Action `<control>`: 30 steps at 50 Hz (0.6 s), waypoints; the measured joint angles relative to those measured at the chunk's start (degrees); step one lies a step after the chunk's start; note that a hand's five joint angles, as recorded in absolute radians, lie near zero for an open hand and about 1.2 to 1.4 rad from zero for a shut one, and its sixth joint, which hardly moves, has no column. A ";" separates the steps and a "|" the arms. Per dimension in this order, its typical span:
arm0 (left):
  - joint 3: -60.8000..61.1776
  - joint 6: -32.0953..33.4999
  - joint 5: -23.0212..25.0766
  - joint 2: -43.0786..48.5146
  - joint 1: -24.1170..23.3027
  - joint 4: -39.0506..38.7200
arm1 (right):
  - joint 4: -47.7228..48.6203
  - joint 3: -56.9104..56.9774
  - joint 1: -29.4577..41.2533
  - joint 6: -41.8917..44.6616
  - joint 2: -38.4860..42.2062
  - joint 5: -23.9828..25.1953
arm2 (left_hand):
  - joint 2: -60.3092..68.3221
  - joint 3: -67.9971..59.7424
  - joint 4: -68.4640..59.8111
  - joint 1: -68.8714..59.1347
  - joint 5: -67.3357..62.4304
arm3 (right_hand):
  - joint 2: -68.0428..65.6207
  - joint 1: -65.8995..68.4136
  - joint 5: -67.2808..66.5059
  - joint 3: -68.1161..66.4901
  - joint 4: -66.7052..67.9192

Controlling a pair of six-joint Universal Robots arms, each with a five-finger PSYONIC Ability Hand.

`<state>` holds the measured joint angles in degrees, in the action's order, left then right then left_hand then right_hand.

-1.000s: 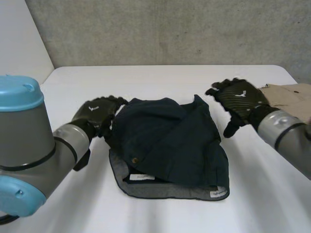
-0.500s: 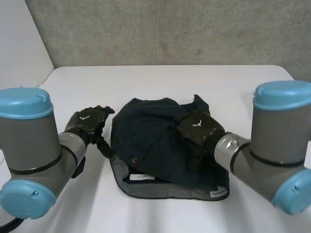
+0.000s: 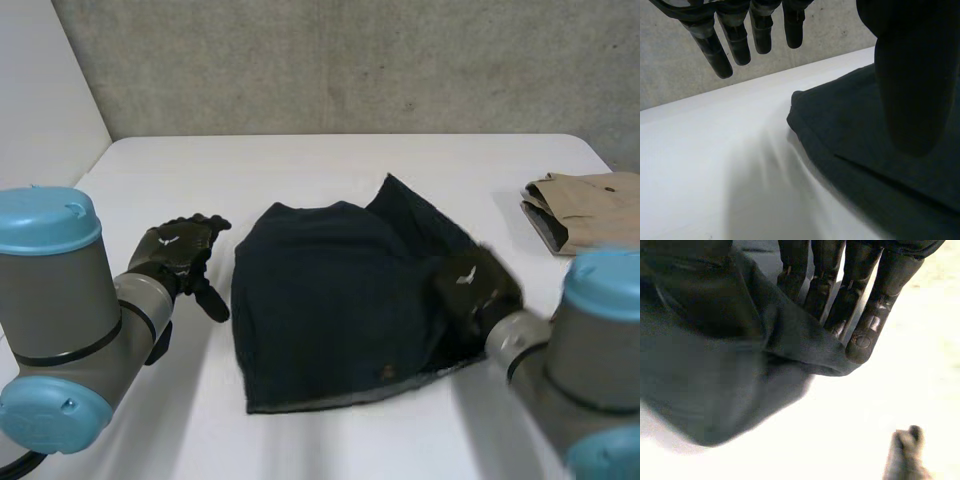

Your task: Fold the laundry.

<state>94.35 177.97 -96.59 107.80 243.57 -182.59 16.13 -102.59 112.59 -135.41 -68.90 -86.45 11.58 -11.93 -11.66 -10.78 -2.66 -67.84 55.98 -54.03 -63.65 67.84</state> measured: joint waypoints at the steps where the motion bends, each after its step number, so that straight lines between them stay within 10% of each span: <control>1: 0.02 0.00 0.00 -0.02 0.00 -0.02 | 0.32 0.91 -0.75 0.95 0.30 0.28 | 0.00 0.00 0.00 0.00 0.00 | 0.00 0.00 0.00 0.00 0.10; 15: 0.13 0.07 0.00 -0.21 -0.37 -0.13 | 2.37 39.17 -9.80 8.82 22.01 7.37 | 0.00 0.00 0.00 0.00 0.00 | 2.42 -2.79 0.79 1.42 -2.39; 18: -0.03 0.12 0.06 -0.07 -0.51 -0.44 | 1.59 43.36 -9.97 8.01 24.84 8.32 | 0.00 0.00 0.00 0.00 0.00 | 31.01 -28.15 28.14 29.86 -30.58; 22: -0.56 0.45 0.26 0.43 -0.64 -2.10 | -2.25 42.98 -9.84 5.73 23.94 8.50 | 0.00 0.00 0.00 0.00 0.00 | 55.24 -43.98 50.17 51.53 -54.67; 30: -2.72 6.74 3.78 2.59 -0.82 -7.28 | -14.21 32.22 -10.07 -3.45 12.19 4.71 | 0.00 0.00 0.00 0.00 0.00 | 55.55 -44.52 50.20 51.57 -54.67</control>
<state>91.63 184.70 -92.80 110.39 242.75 -189.87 1.93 -70.36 102.52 -138.86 -56.71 -81.74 11.58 -11.93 -11.66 -10.78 -2.66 -12.29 11.46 -3.83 -12.08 13.17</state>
